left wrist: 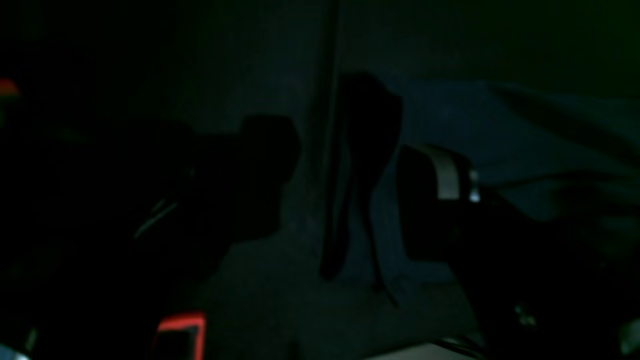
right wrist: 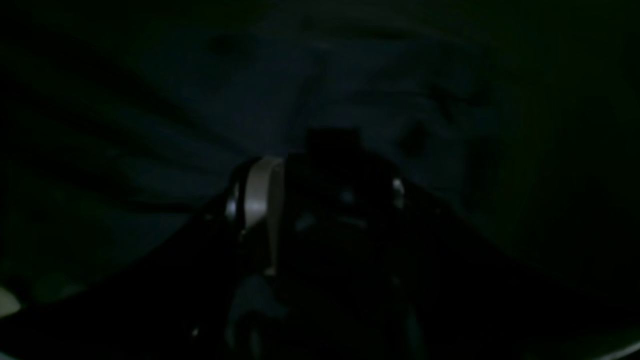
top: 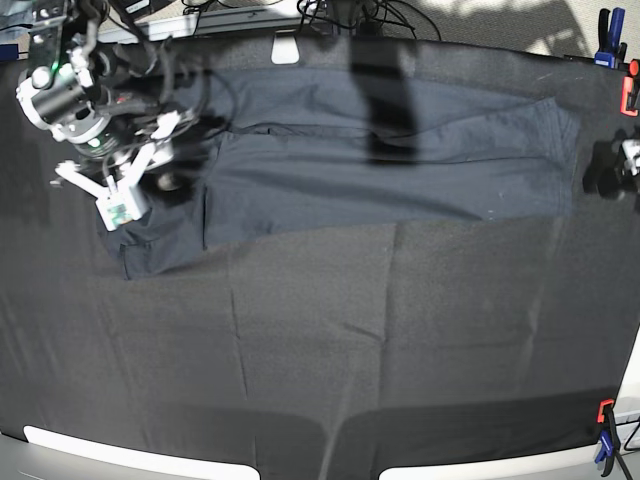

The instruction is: Layout the t-shirt on the table in an organized manner, then fold the t-shirt properly

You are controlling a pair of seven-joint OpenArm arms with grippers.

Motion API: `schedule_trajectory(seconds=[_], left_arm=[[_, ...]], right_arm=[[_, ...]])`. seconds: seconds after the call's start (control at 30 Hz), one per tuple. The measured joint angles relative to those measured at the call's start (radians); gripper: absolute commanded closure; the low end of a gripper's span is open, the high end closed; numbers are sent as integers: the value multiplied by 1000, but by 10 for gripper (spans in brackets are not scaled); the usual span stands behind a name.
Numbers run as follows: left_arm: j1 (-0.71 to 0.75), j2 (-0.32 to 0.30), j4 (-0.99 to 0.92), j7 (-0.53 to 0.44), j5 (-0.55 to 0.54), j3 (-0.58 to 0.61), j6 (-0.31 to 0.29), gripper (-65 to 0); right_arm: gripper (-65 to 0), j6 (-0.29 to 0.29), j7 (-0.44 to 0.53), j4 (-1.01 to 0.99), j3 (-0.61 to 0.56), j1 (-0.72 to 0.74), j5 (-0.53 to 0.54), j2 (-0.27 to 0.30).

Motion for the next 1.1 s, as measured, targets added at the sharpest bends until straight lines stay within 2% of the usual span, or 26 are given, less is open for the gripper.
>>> schedule_trajectory(seconds=[0.13, 0.3, 0.47, 0.57, 0.8, 0.83, 0.93, 1.1], left_arm=[[0, 3, -122, 22, -101, 0, -73, -451], [-42, 4, -235, 29, -151, 0, -102, -451], [-79, 34, -276, 32, -200, 0, -103, -451], [-73, 71, -286, 52, -146, 0, -104, -451], [-71, 131, -284, 36, -132, -6, -109, -451], [-71, 140, -284, 44, -139, -7, -109, -451], [-72, 159, -280, 148, -171, -6, -121, -451], [-52, 161, -280, 170, -237, -7, -120, -451]], right_arm=[[-255, 51, -16, 2, 0, -3, 126, 0], [-255, 102, -64, 64, 0, -5, 217, -1], [-255, 106, -72, 158, 1, -40, 244, -3], [-255, 112, -79, 150, 2, -69, 210, -14], [-255, 113, -73, 150, 2, -77, 212, -50], [-255, 113, -73, 150, 2, -77, 212, -50], [-255, 113, -66, 150, 2, -78, 212, -50], [-255, 113, -47, 150, 2, -77, 213, -50]])
